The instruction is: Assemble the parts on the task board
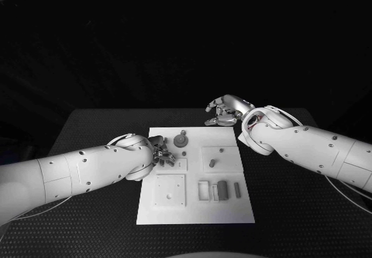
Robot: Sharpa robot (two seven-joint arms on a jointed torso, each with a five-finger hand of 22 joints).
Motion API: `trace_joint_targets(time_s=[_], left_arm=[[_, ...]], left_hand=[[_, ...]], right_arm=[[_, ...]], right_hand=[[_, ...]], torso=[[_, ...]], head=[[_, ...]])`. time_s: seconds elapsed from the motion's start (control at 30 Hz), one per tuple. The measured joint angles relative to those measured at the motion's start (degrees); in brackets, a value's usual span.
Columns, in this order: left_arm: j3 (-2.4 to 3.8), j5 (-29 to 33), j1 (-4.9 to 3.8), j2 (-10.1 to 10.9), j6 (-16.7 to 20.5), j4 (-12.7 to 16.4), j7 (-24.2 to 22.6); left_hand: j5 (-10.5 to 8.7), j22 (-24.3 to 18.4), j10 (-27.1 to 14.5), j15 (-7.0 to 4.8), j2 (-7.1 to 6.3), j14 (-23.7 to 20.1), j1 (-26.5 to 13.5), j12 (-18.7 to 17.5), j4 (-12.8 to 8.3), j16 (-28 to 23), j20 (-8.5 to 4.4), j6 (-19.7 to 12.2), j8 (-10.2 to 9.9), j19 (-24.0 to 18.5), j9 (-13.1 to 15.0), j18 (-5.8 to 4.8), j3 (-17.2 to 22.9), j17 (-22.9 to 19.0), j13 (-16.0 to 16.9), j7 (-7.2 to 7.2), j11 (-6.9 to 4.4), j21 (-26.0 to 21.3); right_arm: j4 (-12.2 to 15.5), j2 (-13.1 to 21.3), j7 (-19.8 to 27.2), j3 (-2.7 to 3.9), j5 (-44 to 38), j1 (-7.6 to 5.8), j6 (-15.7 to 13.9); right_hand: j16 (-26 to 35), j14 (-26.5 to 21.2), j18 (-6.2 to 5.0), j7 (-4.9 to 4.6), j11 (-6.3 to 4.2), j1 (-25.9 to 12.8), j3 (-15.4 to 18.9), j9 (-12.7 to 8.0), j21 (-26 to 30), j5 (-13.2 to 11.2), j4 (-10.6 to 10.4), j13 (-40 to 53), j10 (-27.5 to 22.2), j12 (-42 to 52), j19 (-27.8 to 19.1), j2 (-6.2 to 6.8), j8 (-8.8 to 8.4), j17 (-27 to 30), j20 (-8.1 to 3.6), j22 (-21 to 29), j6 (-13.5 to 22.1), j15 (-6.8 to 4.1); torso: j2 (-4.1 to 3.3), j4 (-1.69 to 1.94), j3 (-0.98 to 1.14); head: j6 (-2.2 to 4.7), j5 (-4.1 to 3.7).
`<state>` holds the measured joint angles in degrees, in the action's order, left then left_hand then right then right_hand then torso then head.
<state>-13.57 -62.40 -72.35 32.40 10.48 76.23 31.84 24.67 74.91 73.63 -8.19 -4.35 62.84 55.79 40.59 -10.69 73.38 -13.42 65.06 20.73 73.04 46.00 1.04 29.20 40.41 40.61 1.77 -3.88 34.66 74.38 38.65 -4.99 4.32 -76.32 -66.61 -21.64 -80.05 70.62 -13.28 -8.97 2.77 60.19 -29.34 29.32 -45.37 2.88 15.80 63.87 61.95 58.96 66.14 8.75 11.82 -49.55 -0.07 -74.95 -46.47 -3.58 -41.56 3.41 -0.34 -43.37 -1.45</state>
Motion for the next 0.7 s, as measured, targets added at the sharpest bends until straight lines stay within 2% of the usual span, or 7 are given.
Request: trace_joint_targets(time_s=[0.7], left_arm=[[0.25, -1.9, 0.74, -0.1, 0.6, 0.0, -0.4]], left_hand=[[0.26, 0.0, 0.3, 0.05, -0.23, 0.3, 0.2, 0.2, 0.0, 0.3, 0.00, 0.2, 0.3, 0.4, 0.1, 0.00, 0.0, -0.1, 0.0, -0.16, -0.10, 0.0]], right_arm=[[0.0, 0.2, 0.0, 0.00, 0.3, 0.18, 0.2]], right_hand=[[0.0, 0.0, 0.00, 0.01, -0.01, 0.0, 0.0, 0.0, 0.0, 0.0, 0.0, 0.0, 0.0, 0.2, -0.1, 0.00, 0.00, 0.0, 0.09, 0.0, 0.0, 0.00]], torso=[[-0.03, -0.07, -0.01]], head=[[-0.09, -0.13]])
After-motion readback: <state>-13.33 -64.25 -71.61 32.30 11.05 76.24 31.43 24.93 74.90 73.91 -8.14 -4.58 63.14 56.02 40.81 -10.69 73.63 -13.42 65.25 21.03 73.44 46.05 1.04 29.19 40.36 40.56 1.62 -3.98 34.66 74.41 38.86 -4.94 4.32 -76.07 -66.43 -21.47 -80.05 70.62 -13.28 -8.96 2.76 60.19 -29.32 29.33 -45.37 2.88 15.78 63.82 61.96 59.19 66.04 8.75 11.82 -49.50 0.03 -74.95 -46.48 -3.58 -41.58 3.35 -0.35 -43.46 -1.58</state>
